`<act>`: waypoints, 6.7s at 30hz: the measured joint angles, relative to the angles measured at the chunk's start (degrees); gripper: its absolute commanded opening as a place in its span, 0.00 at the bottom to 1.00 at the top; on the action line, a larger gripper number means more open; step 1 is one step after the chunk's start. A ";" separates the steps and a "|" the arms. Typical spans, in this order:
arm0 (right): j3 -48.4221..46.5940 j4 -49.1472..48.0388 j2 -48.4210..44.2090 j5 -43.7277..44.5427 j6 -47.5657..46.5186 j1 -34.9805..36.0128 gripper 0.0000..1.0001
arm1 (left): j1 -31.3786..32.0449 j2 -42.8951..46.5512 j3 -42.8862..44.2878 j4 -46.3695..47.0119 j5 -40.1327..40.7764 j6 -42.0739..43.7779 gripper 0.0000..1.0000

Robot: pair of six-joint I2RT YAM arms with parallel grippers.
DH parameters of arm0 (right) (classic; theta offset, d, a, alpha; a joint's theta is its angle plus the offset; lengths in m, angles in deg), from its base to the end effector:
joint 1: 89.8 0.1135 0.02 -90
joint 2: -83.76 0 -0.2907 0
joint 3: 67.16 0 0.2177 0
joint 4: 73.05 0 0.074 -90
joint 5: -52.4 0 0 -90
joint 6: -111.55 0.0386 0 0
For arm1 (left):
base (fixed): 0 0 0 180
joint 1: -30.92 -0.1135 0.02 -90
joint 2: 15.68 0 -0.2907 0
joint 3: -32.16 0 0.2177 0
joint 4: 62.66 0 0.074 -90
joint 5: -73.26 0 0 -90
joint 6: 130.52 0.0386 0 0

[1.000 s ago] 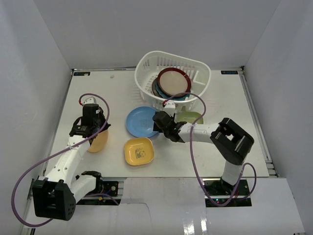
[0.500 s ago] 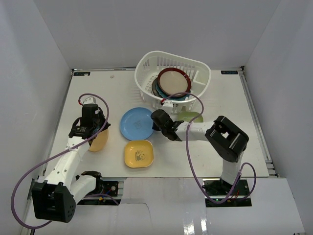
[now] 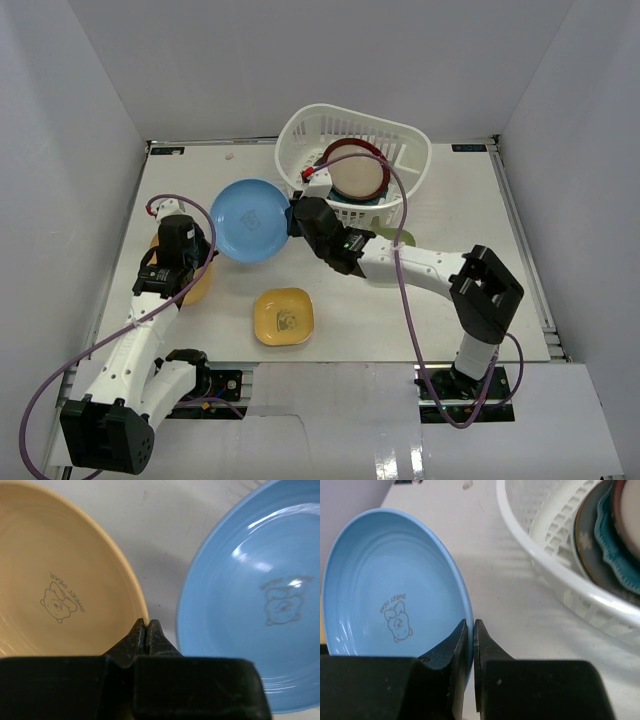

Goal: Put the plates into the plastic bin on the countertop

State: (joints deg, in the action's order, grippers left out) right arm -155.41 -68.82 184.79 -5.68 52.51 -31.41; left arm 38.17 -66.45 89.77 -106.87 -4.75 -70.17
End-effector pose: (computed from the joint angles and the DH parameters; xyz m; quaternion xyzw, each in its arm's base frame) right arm 0.2218 0.3215 0.3194 -0.0244 0.7897 0.2449 0.5620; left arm 0.1410 -0.0099 0.2968 -0.2186 0.8655 -0.0507 0.4478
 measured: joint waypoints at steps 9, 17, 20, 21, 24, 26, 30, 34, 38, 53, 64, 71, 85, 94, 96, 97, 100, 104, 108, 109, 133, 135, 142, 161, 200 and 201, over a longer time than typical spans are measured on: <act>-4.61 -0.09 -4.13 2.49 -7.80 -3.37 0.08 | 0.00 0.02 0.00 0.00 0.00 -0.35 0.00; -6.86 1.11 -5.62 -1.09 -9.55 -16.92 0.08 | 0.00 -0.09 0.00 0.02 -0.92 -0.35 0.00; -7.72 2.60 -5.62 -2.91 -9.70 -22.56 0.08 | 0.00 -0.15 0.00 0.04 -1.20 -0.35 0.00; -8.04 3.15 -5.62 -3.34 -9.84 -24.09 0.08 | 0.00 -0.17 0.00 0.02 -1.33 -0.35 0.00; -9.64 4.42 -5.09 -4.72 -10.27 -27.65 0.08 | 0.00 -0.26 0.00 0.07 -1.64 -0.35 0.00; -10.95 4.81 -4.26 -5.70 -10.49 -28.92 0.08 | 0.00 -0.39 0.00 0.09 -1.77 -0.35 0.00; -14.56 5.73 -0.74 -8.20 -10.62 -30.93 0.08 | 0.00 -0.57 0.00 0.13 -2.03 -0.35 0.00; -17.77 7.48 3.67 -10.62 -10.62 -32.44 0.08 | 0.00 -0.57 0.00 0.37 -2.25 -0.35 0.00; -18.12 9.11 6.32 -12.15 -10.49 -33.31 0.08 | -0.02 -0.90 0.00 0.44 -2.51 -0.35 0.00; -13.70 10.40 7.85 -13.11 -8.52 -35.69 0.09 | -0.02 -1.57 0.00 0.46 -3.37 -0.35 0.00; -11.61 9.97 7.65 -15.17 -7.04 -36.96 0.39 | 0.00 -1.57 -0.15 0.68 -3.54 -0.33 0.00; -11.17 10.19 6.86 -16.72 -7.26 -36.96 0.57 | 0.00 -1.57 -0.74 1.07 -3.78 -0.33 0.00; -2.67 9.40 -9.27 -27.65 -7.78 -33.92 0.68 | 3.26 -2.38 1.86 2.80 -11.02 0.79 0.00; 21.42 6.64 -30.27 -32.96 -5.97 -31.80 0.08 | 22.77 -19.67 28.61 5.77 -3.37 5.07 0.00; 26.82 6.27 -35.17 -33.29 -5.40 -31.78 0.08 | 26.51 -25.18 34.36 6.38 0.28 6.95 0.00; 29.24 6.16 -37.53 -33.48 -5.18 -31.74 0.08 | 28.70 -28.72 38.12 6.23 2.67 8.52 0.00; 34.69 6.58 -43.58 -33.73 -4.81 -31.61 0.08 | 34.84 -40.15 49.46 7.30 8.11 13.62 0.00; 39.08 7.63 -50.10 -33.88 -4.72 -31.26 0.08 | 40.09 -55.58 64.74 8.55 11.43 20.46 0.00; 41.94 8.87 -55.25 -34.01 -4.57 -30.97 0.08 | 41.81 -69.99 79.69 8.79 12.48 26.75 0.00; 42.71 8.98 -56.30 -34.12 -4.50 -30.97 0.08 | 41.86 -73.42 83.62 8.59 12.70 28.17 0.00; 46.95 15.67 -62.31 -31.87 -4.39 -30.51 0.21 | 41.46 -85.85 94.84 7.72 10.34 39.10 0.73; 46.95 15.98 -61.81 -30.38 -4.50 -30.51 0.29 | 41.46 -82.66 94.05 5.79 9.88 38.12 0.73; 46.95 15.89 -54.99 -24.48 -4.81 -30.51 0.51 | 41.42 -50.03 63.91 0.20 10.14 25.29 0.70; 45.07 10.25 -33.09 -16.31 -5.95 -37.46 0.56 | 33.33 -0.81 0.48 -27.08 6.93 -25.86 0.74; -4.26 10.80 -7.96 -27.06 -9.27 -39.41 0.08 | 33.07 -1.31 -13.35 -11.72 0.11 -26.60 0.00; -6.38 10.95 -4.48 -26.95 -9.27 -39.69 0.08 | 33.11 -0.63 -13.20 -11.87 0.07 -26.14 0.00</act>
State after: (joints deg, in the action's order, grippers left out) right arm -161.79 -57.87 180.31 -32.63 43.24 -71.10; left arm 71.28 -67.08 76.57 -118.74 -4.68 -96.31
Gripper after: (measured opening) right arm 0.088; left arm 0.009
